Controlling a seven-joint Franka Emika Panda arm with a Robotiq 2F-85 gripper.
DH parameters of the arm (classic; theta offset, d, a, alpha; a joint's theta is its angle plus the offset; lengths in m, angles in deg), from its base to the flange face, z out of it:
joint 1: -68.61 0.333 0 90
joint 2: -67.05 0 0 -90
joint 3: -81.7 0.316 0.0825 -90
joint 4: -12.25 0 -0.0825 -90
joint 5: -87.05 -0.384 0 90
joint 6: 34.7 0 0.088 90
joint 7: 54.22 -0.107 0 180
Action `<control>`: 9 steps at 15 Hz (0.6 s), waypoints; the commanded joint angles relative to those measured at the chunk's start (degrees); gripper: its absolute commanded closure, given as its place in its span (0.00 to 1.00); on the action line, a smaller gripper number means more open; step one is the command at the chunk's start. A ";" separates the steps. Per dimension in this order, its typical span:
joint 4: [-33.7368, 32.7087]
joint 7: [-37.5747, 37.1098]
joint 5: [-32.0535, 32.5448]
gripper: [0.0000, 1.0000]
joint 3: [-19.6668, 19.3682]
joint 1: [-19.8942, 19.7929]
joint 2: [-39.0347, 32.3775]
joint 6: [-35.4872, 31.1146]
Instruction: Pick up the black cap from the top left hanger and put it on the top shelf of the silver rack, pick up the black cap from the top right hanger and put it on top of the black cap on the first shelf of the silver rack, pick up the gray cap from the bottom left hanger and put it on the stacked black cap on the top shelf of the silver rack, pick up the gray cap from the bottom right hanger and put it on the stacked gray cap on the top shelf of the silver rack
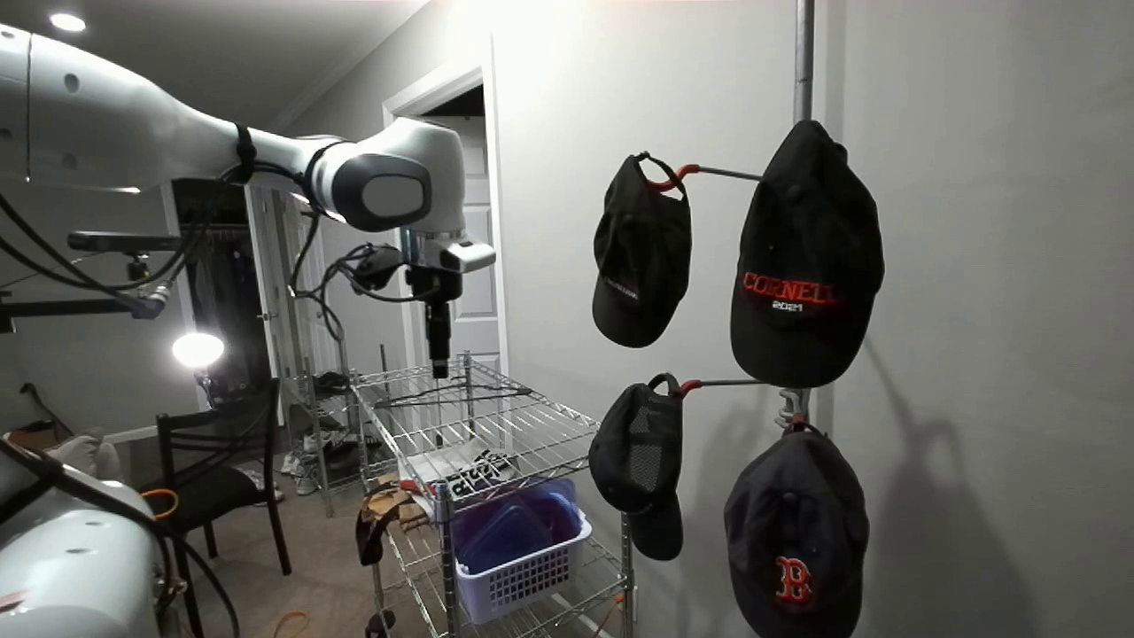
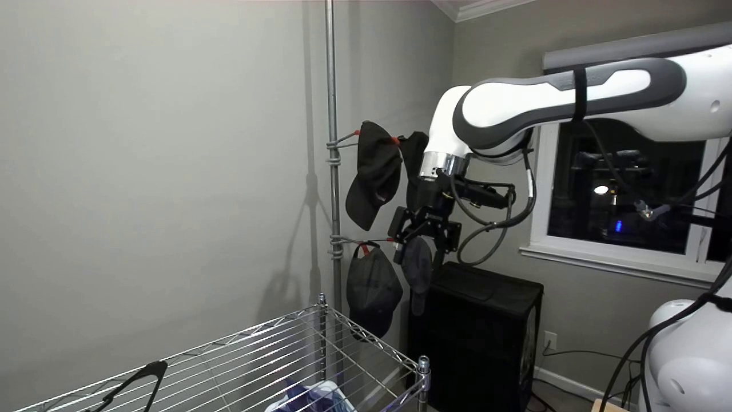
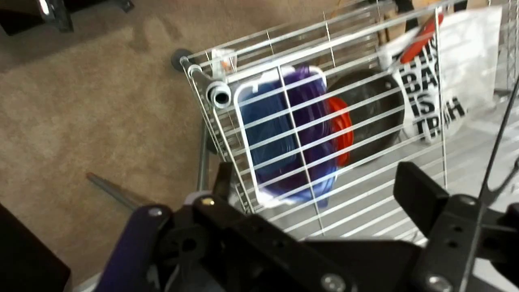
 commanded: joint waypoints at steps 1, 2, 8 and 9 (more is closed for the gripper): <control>-1.13 -0.72 2.12 0.00 -0.83 -3.36 -2.47 -9.92; -1.65 -0.42 2.27 0.00 -1.35 -3.60 -2.99 -11.43; -4.32 2.27 6.67 0.00 -3.81 -4.55 -3.77 -17.57; -4.67 3.05 7.42 0.00 -4.52 -4.77 -3.71 -18.46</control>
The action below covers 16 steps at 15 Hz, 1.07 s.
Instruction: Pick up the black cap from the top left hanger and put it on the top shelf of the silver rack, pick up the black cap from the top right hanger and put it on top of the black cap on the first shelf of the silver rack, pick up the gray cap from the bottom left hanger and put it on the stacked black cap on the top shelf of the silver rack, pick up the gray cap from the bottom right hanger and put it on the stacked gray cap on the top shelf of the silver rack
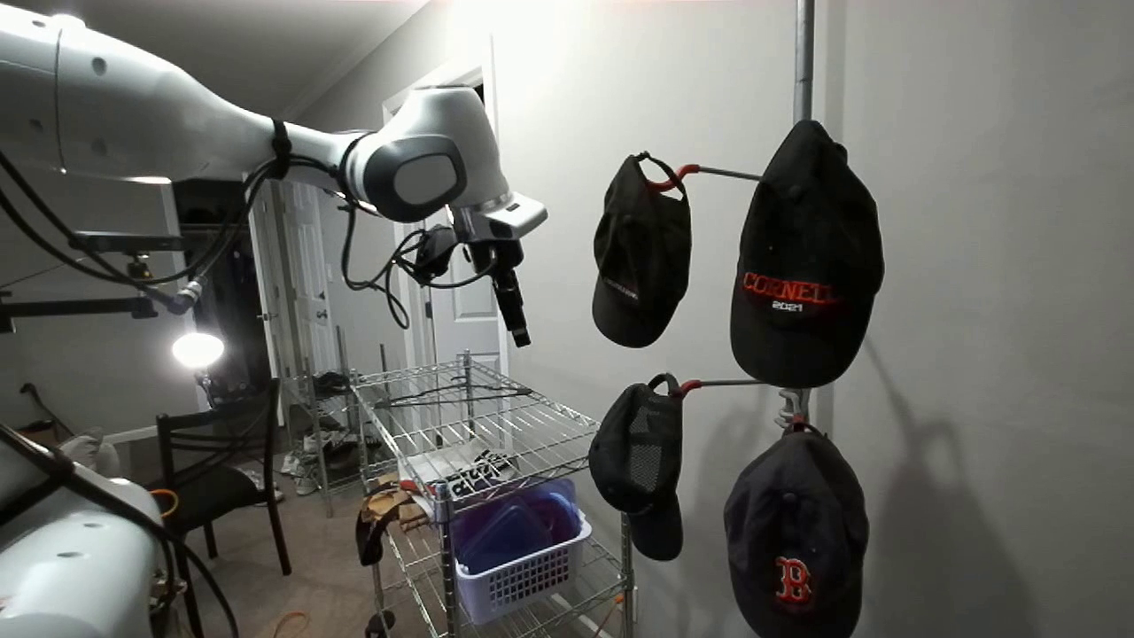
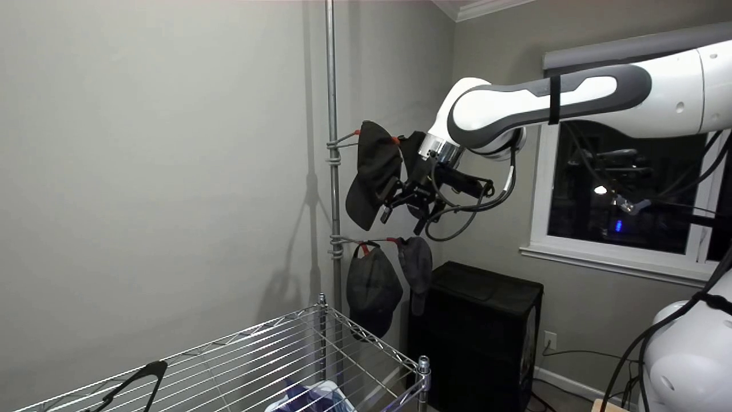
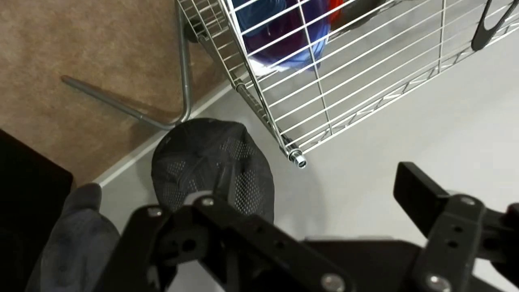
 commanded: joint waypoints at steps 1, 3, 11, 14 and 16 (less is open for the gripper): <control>-1.57 3.37 3.27 0.00 -2.09 -1.19 -0.45 -4.02; -1.77 6.35 4.30 0.00 -4.18 -1.69 -0.63 -8.00; -4.14 20.83 1.56 0.00 -11.86 0.84 0.07 -22.01; -7.30 22.91 0.83 0.00 -13.34 2.22 1.13 -20.59; -9.44 24.13 0.22 0.00 -13.84 3.51 1.82 -20.10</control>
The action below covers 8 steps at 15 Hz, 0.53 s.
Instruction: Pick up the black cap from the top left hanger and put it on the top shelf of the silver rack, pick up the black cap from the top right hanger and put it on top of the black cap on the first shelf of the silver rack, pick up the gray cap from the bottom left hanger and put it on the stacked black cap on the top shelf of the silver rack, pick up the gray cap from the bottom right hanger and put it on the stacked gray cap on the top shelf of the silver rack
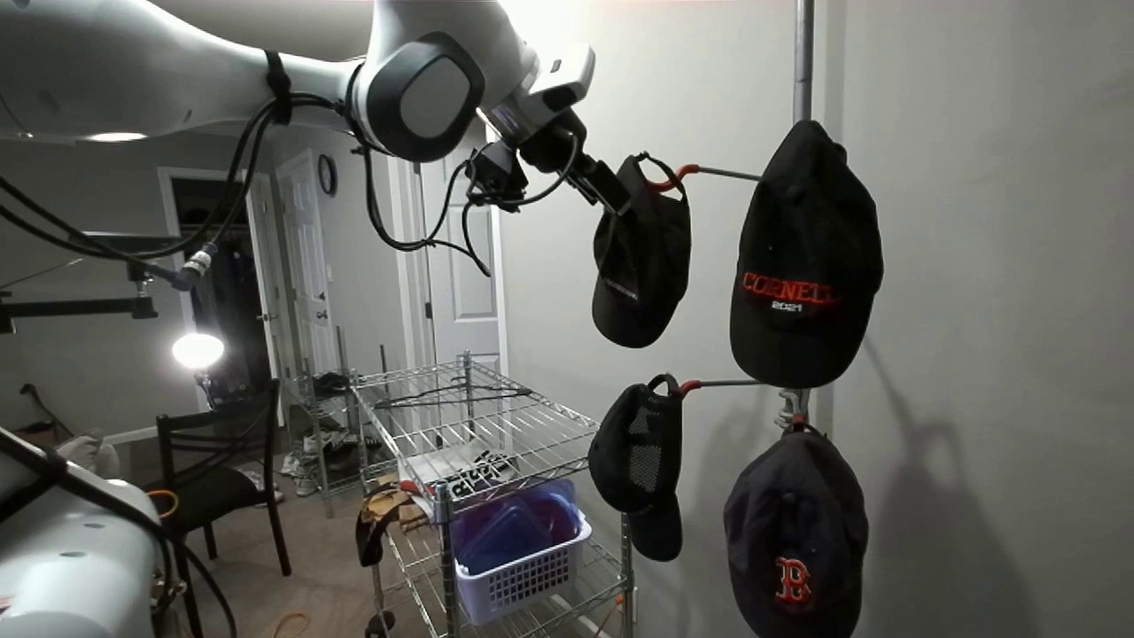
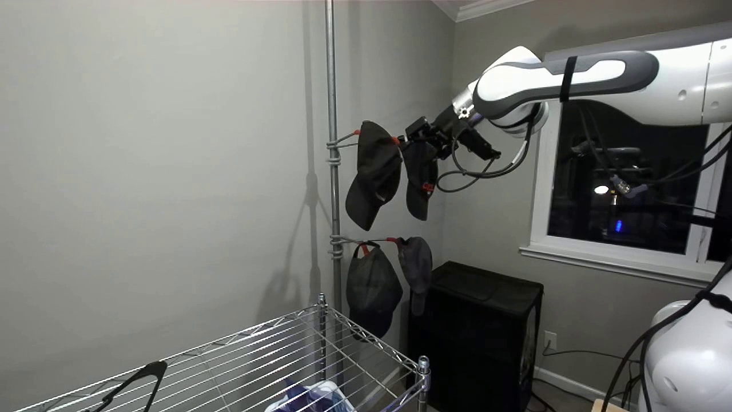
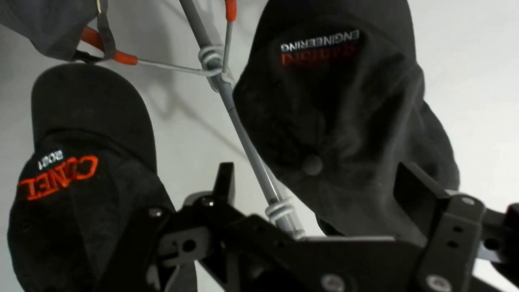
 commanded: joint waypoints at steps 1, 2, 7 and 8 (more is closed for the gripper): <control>-3.43 4.16 -2.59 0.00 -1.45 2.76 1.42 1.26; -4.46 4.69 -2.91 0.00 -1.62 3.47 1.65 1.48; -9.35 7.08 -3.89 0.00 -2.13 6.20 -0.93 2.54; -10.02 7.07 -3.69 0.00 -1.94 6.18 -2.07 2.26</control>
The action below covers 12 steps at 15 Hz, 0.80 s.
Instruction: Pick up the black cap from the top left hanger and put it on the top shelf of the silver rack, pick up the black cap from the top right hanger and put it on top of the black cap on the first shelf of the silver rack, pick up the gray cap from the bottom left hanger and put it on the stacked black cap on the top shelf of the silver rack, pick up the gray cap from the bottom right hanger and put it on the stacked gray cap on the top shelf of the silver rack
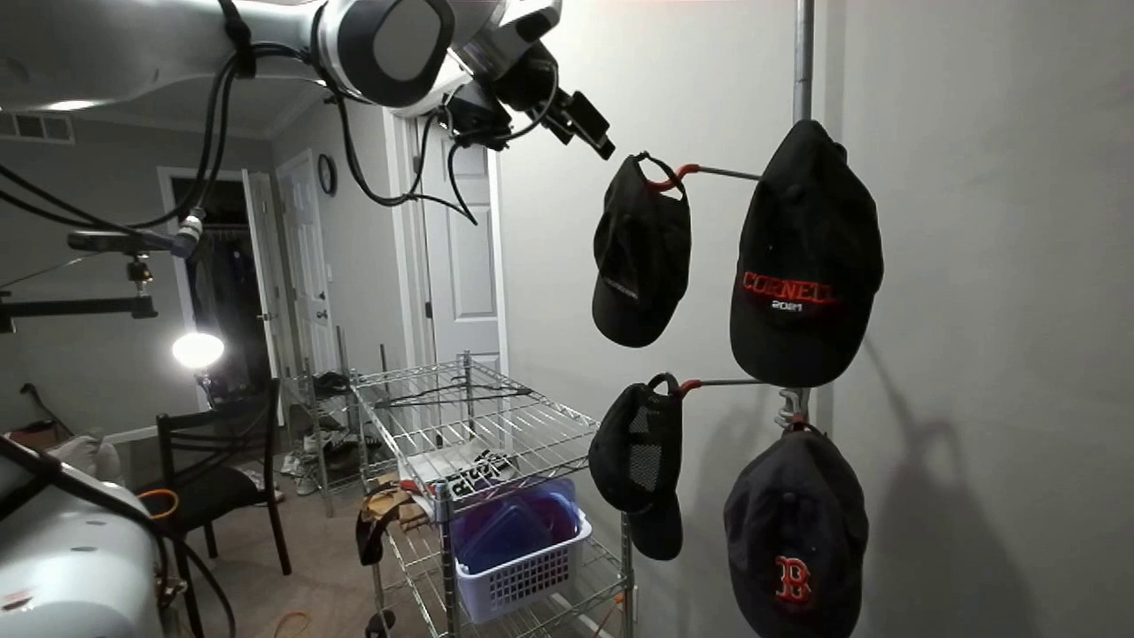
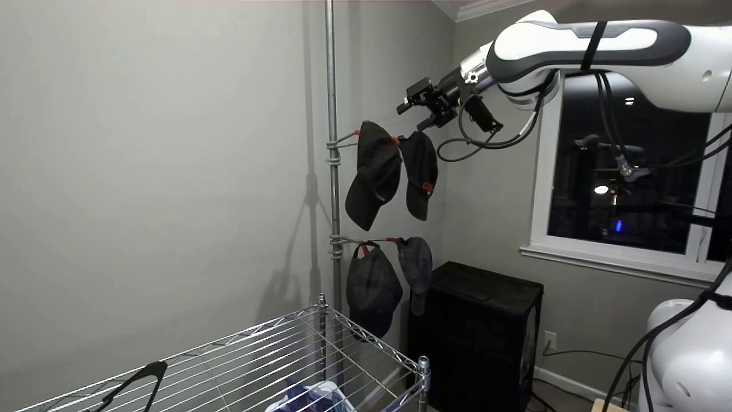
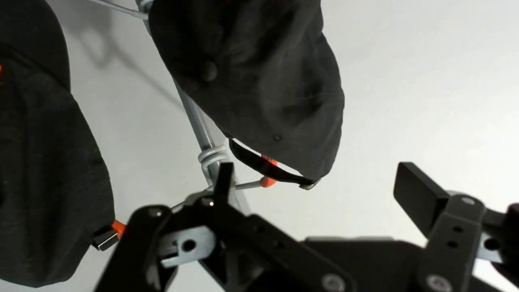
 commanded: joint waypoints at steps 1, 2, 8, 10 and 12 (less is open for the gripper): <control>-3.81 2.78 -1.28 0.00 -0.43 0.93 -4.38 1.11; -4.54 2.81 -1.33 0.00 -0.43 1.03 -5.60 1.38; -7.19 3.01 -0.78 0.00 0.60 0.39 -11.07 1.44; -7.99 3.48 -0.93 0.25 0.72 0.38 -11.96 1.96; -8.33 3.93 -1.05 0.33 0.76 0.35 -12.35 2.15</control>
